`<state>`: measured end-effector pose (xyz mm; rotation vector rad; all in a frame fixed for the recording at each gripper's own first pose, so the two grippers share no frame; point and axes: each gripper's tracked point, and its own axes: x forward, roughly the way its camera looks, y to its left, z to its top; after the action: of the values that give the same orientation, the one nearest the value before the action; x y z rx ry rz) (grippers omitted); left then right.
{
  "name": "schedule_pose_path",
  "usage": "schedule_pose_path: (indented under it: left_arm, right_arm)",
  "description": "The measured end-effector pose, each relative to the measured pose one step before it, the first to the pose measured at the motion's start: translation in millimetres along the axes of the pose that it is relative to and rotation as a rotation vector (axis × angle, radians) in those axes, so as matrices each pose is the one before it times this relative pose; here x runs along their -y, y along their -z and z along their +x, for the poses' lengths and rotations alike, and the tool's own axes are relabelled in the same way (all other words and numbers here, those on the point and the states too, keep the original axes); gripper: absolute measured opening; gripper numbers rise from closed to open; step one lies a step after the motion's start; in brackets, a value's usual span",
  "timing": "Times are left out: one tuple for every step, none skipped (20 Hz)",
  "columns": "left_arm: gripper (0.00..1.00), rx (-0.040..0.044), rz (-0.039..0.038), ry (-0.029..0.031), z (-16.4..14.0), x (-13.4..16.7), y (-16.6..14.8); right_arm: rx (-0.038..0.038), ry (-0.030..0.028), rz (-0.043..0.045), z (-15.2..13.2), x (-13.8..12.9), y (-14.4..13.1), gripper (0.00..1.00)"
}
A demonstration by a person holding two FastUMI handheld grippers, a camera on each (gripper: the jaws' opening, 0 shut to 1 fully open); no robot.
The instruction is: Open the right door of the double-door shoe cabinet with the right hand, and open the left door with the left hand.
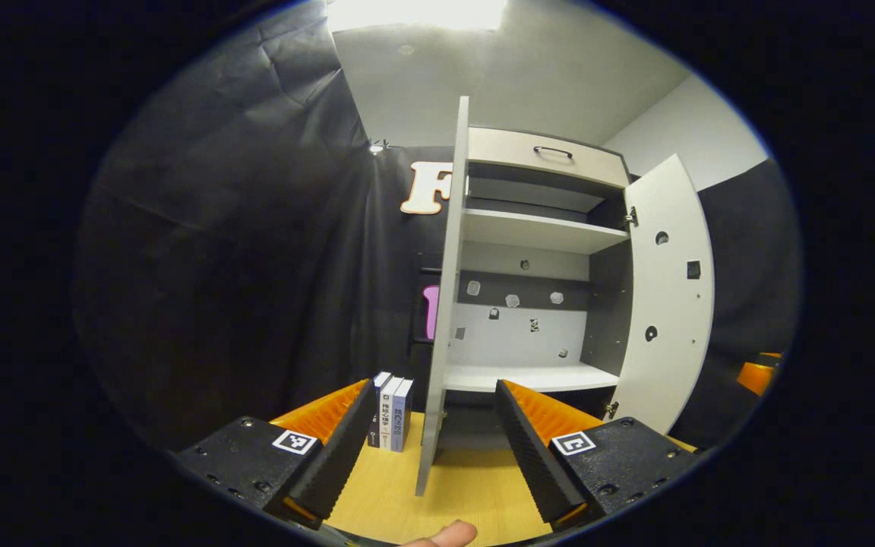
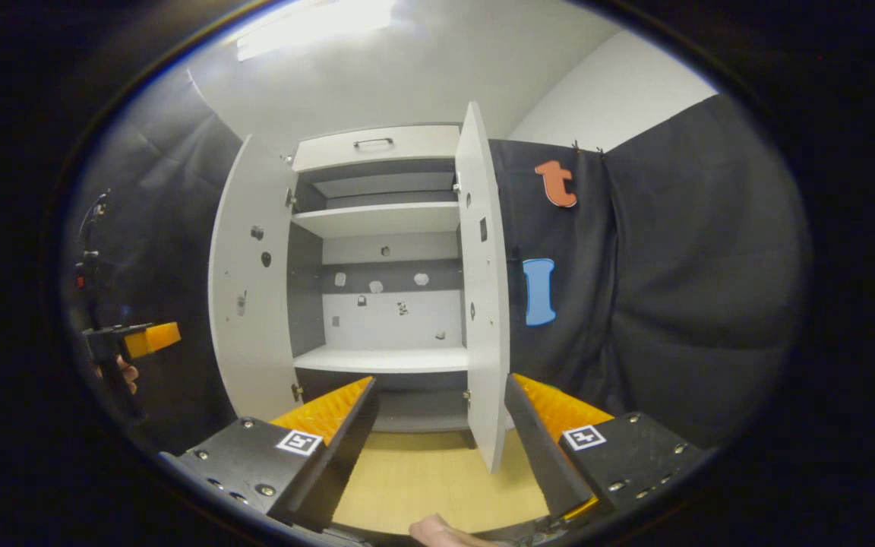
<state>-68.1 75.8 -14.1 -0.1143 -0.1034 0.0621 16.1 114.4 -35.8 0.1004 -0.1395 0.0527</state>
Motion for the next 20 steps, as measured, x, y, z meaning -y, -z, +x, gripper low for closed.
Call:
schedule_pose_path:
  left_arm:
    - [0.96,0.01087,0.00434,0.00729,-7.6,5.73,2.51]
    - [0.96,-0.00425,-0.00534,-0.00449,-4.96,2.46,3.64]
    - [0.96,-0.00174,-0.01454,-0.00002,-4.12,4.27,1.87]
    - [0.96,0.00141,-0.01111,0.01888,-2.98,8.22,-0.31]
    - [0.96,0.00942,-0.00703,0.02322,-2.28,8.43,-2.11]
    - [0.96,0.0024,0.00244,0.01934,-1.72,5.05,0.22]
    - [0.96,0.00284,0.00277,0.00782,-2.5,1.29,2.48]
    - [1.0,0.00742,0.0117,0.00129,-1.11,0.23,-0.12]
    - [0.96,-0.00267,0.01286,0.00046,-1.25,0.4,3.94]
    - [0.95,-0.00799,0.00352,-0.00003,-1.52,1.78,3.67]
    - [0.95,-0.00267,0.00275,0.00287,0.42,2.64,2.34]
    - [0.95,-0.00759,0.00326,0.00959,0.66,3.16,2.26]
    - [0.95,-0.00725,-0.00097,0.00446,0.11,2.13,3.15]
    - [0.95,-0.00322,0.00484,0.00388,1.45,0.92,1.39]
    - [0.95,-0.00184,0.00709,0.00357,0.46,0.6,0.95]
    - [0.95,0.00143,0.00823,0.00268,-0.4,0.61,-0.57]
    - [0.95,-0.00239,0.01153,0.00206,-0.05,-0.27,0.1]
    - [0.95,0.00135,0.00708,0.00089,-0.1,0.44,-0.18]
    - [0.96,0.0017,0.00305,0.00272,0.74,1.14,-0.63]
    - [0.95,0.00402,-0.00007,0.003,-0.12,0.55,-0.63]
  right_arm:
    - [0.00909,-0.00164,0.00058,-2.87,0.61,-1.93,0.99]
    - [0.00985,0.00279,0.00366,-4.07,1.48,-2.13,0.99]
    - [0.0091,0.00042,0.00246,-3.49,0.94,-1.32,0.99]
    - [0.00832,-0.00245,0.00454,-4.61,0.92,-1.93,0.99]
    - [0.00895,-0.00111,0.00965,-3.06,0.46,-1.61,0.99]
    - [0.00744,-0.00293,0.00519,-3.61,0.8,-0.91,0.99]
    - [0.00568,-0.00185,-0.00041,-2.96,0.43,1.02,0.99]
    - [0.00426,0.00072,-0.00587,-2.29,0.9,0.78,0.95]
    - [0.00215,0.00934,-0.00817,-1.16,2.77,2.88,0.99]
    - [-0.00099,0.00917,-0.00506,-1.01,2.3,1.72,0.99]
    - [-0.00292,-0.00198,-0.00105,0.44,-3.16,2.87,0.99]
    - [-0.00728,-0.00958,0.00307,-0.52,-3.93,1.96,0.99]
    - [-0.00521,-0.00912,0.00289,0.5,-3.57,2.02,0.99]
    - [-0.0033,-0.0041,-0.0022,0.01,-1.2,1.44,0.99]
    - [-0.00287,-0.00163,-0.00707,1.16,-0.27,1.3,0.99]
    - [-0.00325,-0.00112,-0.00758,-0.19,-0.63,1.31,0.99]
    - [-0.00341,0.00073,-0.00392,1.64,-0.65,0.94,0.99]
    - [-0.0031,0.00101,0.0013,0.32,0.4,-0.45,0.99]
    - [-0.001,-0.00107,0.00233,1.55,-0.49,-0.15,0.99]
    - [0.0008,-0.00107,-0.00091,0.08,1.02,-1.38,0.99]
